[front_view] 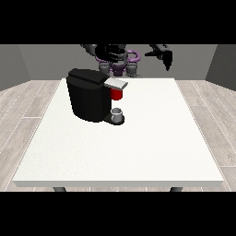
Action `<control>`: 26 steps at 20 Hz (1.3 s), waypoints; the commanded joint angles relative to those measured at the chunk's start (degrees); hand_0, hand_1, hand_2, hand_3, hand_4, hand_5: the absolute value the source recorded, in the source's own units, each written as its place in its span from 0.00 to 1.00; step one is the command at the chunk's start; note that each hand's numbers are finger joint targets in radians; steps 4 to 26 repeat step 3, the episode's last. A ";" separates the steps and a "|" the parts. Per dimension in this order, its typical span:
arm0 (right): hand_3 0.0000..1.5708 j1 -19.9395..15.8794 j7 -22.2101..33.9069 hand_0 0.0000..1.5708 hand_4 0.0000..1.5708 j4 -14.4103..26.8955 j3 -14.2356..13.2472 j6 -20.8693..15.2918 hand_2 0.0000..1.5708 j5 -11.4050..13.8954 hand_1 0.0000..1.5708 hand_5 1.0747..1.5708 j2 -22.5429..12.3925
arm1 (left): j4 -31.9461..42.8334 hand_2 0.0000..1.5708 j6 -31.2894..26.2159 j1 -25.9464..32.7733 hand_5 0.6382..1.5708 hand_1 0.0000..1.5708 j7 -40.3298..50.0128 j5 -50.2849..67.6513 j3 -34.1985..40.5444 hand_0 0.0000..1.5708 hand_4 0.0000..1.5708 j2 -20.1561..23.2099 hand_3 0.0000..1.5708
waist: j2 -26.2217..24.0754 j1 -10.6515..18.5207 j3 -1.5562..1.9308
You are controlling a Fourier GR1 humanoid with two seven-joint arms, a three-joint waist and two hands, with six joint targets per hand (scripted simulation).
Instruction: Insert the coffee pod into the coffee machine and close the lid
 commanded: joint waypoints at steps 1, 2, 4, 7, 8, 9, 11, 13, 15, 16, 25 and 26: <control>0.00 8.03 -1.14 0.00 0.18 -3.54 2.65 -1.79 0.00 -4.90 0.00 1.00 0.93 | 1.11 0.00 0.11 2.59 1.00 0.00 -1.62 0.00 0.28 0.00 0.12 -0.08 0.00 | -2.71 -2.19 0.00; 0.00 13.55 -3.75 0.00 0.16 -3.94 3.94 -2.18 0.00 -5.17 0.00 1.00 0.94 | 1.01 0.00 0.07 4.98 1.00 0.00 -2.17 -0.38 0.36 0.00 0.12 0.09 0.00 | -4.57 -3.16 0.01; 0.00 13.18 -2.57 0.00 0.10 -5.36 3.69 -1.44 0.00 -5.11 0.00 1.00 0.94 | 1.70 0.00 1.70 3.76 1.00 0.00 -2.42 -0.90 1.02 0.00 0.12 0.10 0.00 | -4.25 -5.13 0.00; 0.00 13.18 -2.57 0.00 0.10 -5.36 3.69 -1.44 0.00 -5.11 0.00 1.00 0.94 | 1.70 0.00 1.70 3.76 1.00 0.00 -2.42 -0.90 1.02 0.00 0.12 0.10 0.00 | -4.25 -5.13 0.00; 0.00 13.18 -2.57 0.00 0.10 -5.36 3.69 -1.44 0.00 -5.11 0.00 1.00 0.94 | 1.70 0.00 1.70 3.76 1.00 0.00 -2.42 -0.90 1.02 0.00 0.12 0.10 0.00 | -4.25 -5.13 0.00; 0.00 13.18 -2.57 0.00 0.10 -5.36 3.69 -1.44 0.00 -5.11 0.00 1.00 0.94 | 1.70 0.00 1.70 3.76 1.00 0.00 -2.42 -0.90 1.02 0.00 0.12 0.10 0.00 | -4.25 -5.13 0.00; 0.00 13.18 -2.57 0.00 0.10 -5.36 3.69 -1.44 0.00 -5.11 0.00 1.00 0.94 | 1.70 0.00 1.70 3.76 1.00 0.00 -2.42 -0.90 1.02 0.00 0.12 0.10 0.00 | -4.25 -5.13 0.00; 0.00 13.18 -2.57 0.00 0.10 -5.36 3.69 -1.44 0.00 -5.11 0.00 1.00 0.94 | 1.70 0.00 1.70 3.76 1.00 0.00 -2.42 -0.90 1.02 0.00 0.12 0.10 0.00 | -4.25 -5.13 0.00; 0.00 13.18 -2.57 0.00 0.10 -5.36 3.69 -1.44 0.00 -5.11 0.00 1.00 0.94 | 1.70 0.00 1.70 3.76 1.00 0.00 -2.42 -0.90 1.02 0.00 0.12 0.10 0.00 | -4.25 -5.13 0.00; 0.00 13.18 -2.57 0.00 0.10 -5.36 3.69 -1.44 0.00 -5.11 0.00 1.00 0.94 | 1.70 0.00 1.70 3.76 1.00 0.00 -2.42 -0.90 1.02 0.00 0.12 0.10 0.00 | -4.25 -5.13 0.00; 0.00 13.18 -2.57 0.00 0.10 -5.36 3.69 -1.44 0.00 -5.11 0.00 1.00 0.94 | 1.70 0.00 1.70 3.76 1.00 0.00 -2.42 -0.90 1.02 0.00 0.12 0.10 0.00 | -4.25 -5.13 0.00; 0.00 13.18 -2.57 0.00 0.10 -5.36 3.69 -1.44 0.00 -5.11 0.00 1.00 0.94 | 1.70 0.00 1.70 3.76 1.00 0.00 -2.42 -0.90 1.02 0.00 0.12 0.10 0.00 | -4.25 -5.13 0.00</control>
